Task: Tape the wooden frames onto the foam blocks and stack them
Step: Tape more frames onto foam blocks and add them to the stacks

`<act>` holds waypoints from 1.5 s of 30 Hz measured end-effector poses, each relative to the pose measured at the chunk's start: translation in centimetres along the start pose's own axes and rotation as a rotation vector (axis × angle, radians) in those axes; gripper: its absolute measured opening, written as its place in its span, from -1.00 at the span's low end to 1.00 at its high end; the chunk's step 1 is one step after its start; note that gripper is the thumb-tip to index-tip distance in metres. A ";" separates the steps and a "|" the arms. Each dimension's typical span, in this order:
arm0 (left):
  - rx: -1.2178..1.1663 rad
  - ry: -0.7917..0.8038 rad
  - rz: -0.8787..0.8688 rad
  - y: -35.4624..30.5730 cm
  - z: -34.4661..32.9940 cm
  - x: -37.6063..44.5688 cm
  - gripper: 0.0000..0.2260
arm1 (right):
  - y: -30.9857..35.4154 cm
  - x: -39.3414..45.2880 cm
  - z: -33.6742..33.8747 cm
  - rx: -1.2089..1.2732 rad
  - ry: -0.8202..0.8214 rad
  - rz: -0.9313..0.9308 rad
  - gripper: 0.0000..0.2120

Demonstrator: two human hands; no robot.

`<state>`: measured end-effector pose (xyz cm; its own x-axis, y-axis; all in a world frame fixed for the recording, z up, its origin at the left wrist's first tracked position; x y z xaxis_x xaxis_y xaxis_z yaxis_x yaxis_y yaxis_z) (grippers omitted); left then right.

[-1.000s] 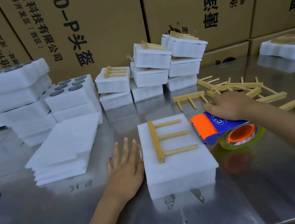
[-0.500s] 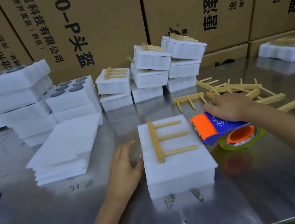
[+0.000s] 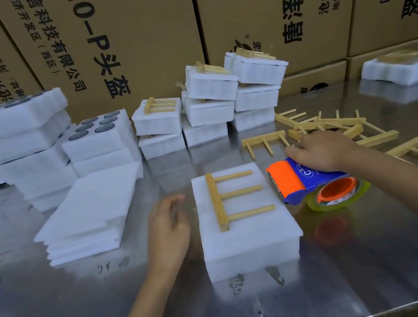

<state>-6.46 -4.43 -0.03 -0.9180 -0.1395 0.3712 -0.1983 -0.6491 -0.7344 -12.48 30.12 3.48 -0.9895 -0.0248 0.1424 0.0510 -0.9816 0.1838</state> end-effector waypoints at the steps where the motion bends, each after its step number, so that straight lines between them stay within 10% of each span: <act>1: 0.001 -0.027 -0.057 -1.5 0.5 0.4 -0.69 | 0.0 0.0 0.0 0.003 -0.003 0.001 -0.49; 12: 0.712 0.547 -0.304 -10.3 -12.0 2.1 -0.52 | -0.6 0.2 -0.2 0.023 0.032 -0.012 -0.53; 45: 0.818 0.527 -0.348 -8.6 -13.1 1.7 -0.39 | -7.7 -0.8 0.8 0.056 0.190 -0.185 -0.49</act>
<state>-10.75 10.73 -0.50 -0.9274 0.3709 0.0483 -0.3686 -0.9282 0.0507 -11.95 37.84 2.72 -0.9901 0.1136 -0.0821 -0.1304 -0.9611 0.2436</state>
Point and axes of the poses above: each hand's wrist, its own x-axis towards the middle knuckle, its own z-axis out of the back of the hand, y = z × x, the point moved 9 cm from there along x, towards the middle knuckle, and after that the axes turned 6 degrees about x, right-handed, at the moved point
